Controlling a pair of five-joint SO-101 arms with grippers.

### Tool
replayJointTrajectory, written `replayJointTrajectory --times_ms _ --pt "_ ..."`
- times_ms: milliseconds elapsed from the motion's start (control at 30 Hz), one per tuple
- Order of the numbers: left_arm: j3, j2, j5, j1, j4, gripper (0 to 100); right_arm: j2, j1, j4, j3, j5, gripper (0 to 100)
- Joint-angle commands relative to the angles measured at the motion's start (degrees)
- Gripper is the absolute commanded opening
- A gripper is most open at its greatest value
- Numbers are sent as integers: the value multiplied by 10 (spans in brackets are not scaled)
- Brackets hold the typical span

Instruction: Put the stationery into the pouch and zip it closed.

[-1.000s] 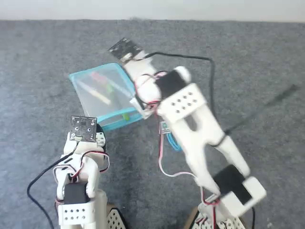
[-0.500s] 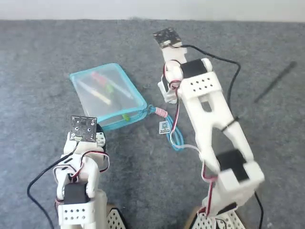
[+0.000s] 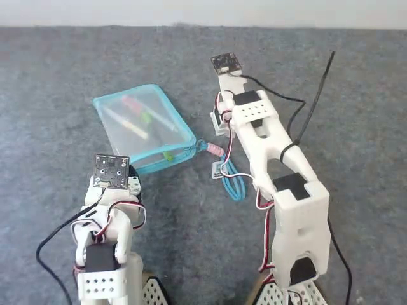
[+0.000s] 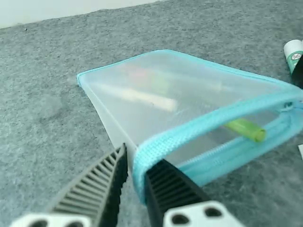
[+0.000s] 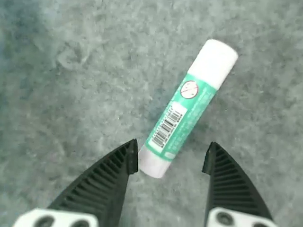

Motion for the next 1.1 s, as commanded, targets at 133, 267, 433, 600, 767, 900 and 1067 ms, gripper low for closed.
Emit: replayJointTrajectory --times_ms 133,267,433,600,767,900,1067 --pt "-5 -1 -8 2 -15 12 22 9 -22 -28 -8 217" --pt "-5 -1 -8 1 -15 12 22 28 -15 -28 -8 115" --pt "-4 -1 -8 0 -15 12 21 57 44 -56 -9 39" --pt "-4 -1 -8 0 -15 12 6 67 158 -112 -9 37" --pt "-4 -1 -8 1 -15 12 -87 58 256 -117 -6 36" --pt "-4 -1 -8 3 -15 12 -210 27 338 -103 29 8" --pt "-3 -1 -8 3 -15 12 -393 -57 354 36 97 7"
